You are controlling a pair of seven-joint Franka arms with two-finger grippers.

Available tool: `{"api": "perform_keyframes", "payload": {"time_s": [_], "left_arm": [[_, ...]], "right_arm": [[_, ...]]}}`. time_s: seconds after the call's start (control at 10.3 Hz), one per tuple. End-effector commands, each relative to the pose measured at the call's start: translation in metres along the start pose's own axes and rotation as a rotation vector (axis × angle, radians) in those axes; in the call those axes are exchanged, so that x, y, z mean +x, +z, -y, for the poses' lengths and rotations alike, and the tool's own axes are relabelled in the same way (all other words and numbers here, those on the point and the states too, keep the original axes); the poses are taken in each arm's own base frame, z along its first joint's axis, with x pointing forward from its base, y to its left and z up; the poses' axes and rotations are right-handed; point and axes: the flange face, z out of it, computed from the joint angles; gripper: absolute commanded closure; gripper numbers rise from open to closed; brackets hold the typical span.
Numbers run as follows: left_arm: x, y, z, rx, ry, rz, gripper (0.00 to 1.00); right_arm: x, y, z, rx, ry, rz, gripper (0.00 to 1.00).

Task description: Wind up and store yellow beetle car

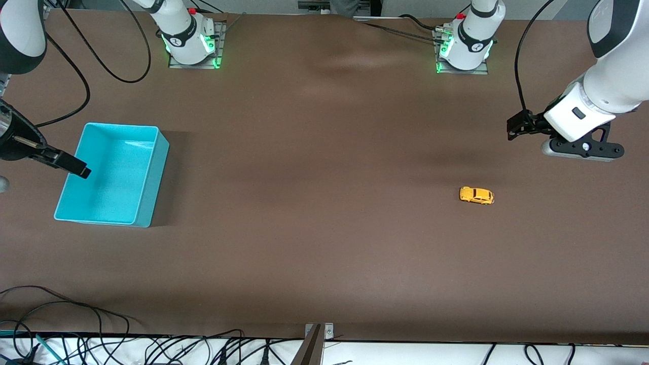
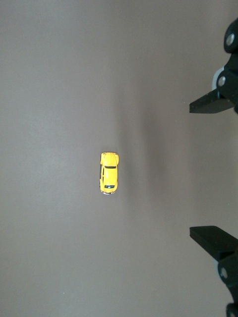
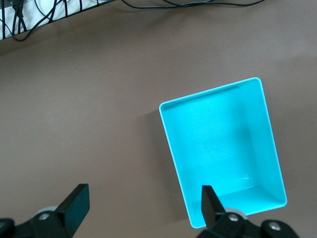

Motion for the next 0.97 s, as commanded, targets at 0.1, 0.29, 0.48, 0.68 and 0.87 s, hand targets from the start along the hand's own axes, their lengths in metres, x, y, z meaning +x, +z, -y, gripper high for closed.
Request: {"api": "perform_keyframes", "payload": {"time_s": [0.1,0.29,0.48,0.68,0.87], "left_arm": [[-0.004,0.000,0.001,-0.025,0.019,0.003,0.00],[-0.004,0.000,0.001,-0.025,0.016,0.003,0.00],[-0.003,0.001,0.002,-0.025,0.016,0.005,0.00],[-0.003,0.001,0.002,-0.025,0.015,0.006,0.00],[-0.003,0.001,0.002,-0.025,0.015,0.005,0.00]], "right_arm": [[-0.002,-0.011,-0.004,0.015,-0.001,-0.009,0.00],[-0.003,-0.026,0.005,0.032,-0.017,-0.037,0.00],[-0.009,-0.028,0.022,0.038,-0.050,-0.043,0.00],[-0.009,-0.030,0.035,0.054,-0.070,-0.075,0.00],[-0.008,-0.025,0.037,0.052,-0.075,-0.070,0.00]]}}
